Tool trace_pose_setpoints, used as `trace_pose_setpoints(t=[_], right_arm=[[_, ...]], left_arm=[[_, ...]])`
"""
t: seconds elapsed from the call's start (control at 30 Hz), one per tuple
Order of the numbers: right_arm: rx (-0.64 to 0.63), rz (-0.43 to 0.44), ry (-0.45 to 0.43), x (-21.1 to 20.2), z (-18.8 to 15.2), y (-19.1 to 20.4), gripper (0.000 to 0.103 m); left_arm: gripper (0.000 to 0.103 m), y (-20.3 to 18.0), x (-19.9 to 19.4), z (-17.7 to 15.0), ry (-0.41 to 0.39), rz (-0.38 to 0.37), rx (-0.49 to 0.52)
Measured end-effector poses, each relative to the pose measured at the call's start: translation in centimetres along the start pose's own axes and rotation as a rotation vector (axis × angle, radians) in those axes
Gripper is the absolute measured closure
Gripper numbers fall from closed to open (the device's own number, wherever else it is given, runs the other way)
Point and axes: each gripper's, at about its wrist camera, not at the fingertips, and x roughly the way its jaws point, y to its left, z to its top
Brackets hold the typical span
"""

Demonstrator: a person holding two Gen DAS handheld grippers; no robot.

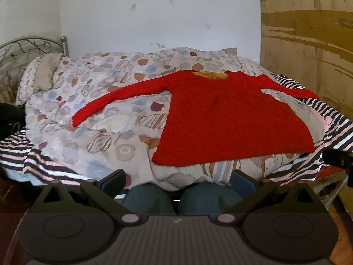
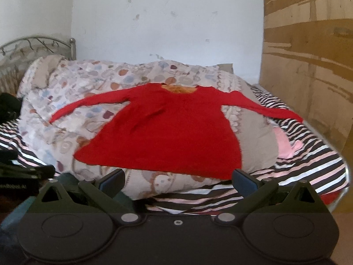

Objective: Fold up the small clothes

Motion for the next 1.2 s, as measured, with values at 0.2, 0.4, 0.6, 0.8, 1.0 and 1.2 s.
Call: trace_pose_setpoints(t=[0.2, 0.4, 0.6, 0.8, 1.0, 1.2], right_arm=[[-0.012, -0.030, 0.036, 1.7, 2.2, -0.8, 0.000], [0.009, -0.063, 0.031, 3.4, 4.6, -2.0, 0.000], [0.090, -0.084, 0.064, 7.1, 6.9, -4.3, 0.000], [0.146, -0.126, 0.071, 11.4, 9.3, -6.9, 0.000], [0.203, -0.165, 0.074, 16.0, 10.8, -10.0, 0.000], [0.187, -0.225, 0.101, 19.9, 11.6, -11.9, 0.000]], left_arm=[[0.000, 1.2, 2.7, 3.7, 0.015, -0.006, -0.010], [0.000, 2.2, 5.7, 8.7, 0.004, 0.017, -0.008], [0.000, 1.8, 9.4, 13.5, 0.013, 0.025, 0.024], [0.000, 0.7, 14.0, 17.3, 0.015, 0.024, 0.062], [0.000, -0.6, 19.0, 19.4, 0.041, 0.007, 0.077], [0.000, -2.0, 24.3, 20.0, 0.083, -0.029, 0.047]])
